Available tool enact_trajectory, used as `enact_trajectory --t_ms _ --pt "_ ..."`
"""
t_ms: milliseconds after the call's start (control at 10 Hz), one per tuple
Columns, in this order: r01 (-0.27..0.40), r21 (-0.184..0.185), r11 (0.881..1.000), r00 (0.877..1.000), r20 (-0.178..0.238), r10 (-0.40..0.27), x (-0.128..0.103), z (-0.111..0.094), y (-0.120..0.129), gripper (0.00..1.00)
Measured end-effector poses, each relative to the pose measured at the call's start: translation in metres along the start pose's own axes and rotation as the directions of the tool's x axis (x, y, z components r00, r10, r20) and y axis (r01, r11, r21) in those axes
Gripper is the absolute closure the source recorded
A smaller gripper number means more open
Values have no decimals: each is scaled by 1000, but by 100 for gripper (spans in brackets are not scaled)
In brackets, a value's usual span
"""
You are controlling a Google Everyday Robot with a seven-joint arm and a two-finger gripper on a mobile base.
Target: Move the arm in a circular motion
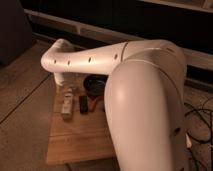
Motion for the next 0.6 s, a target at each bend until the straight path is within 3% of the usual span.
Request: enact_trajectory --t_ms 200,400,600 --pt "-20 3 1000 1000 -18 20 29 6 1 35" --pt "-72 49 996 996 -41 74 53 10 -27 35" --pt "-81 61 995 995 -45 84 56 11 -32 35"
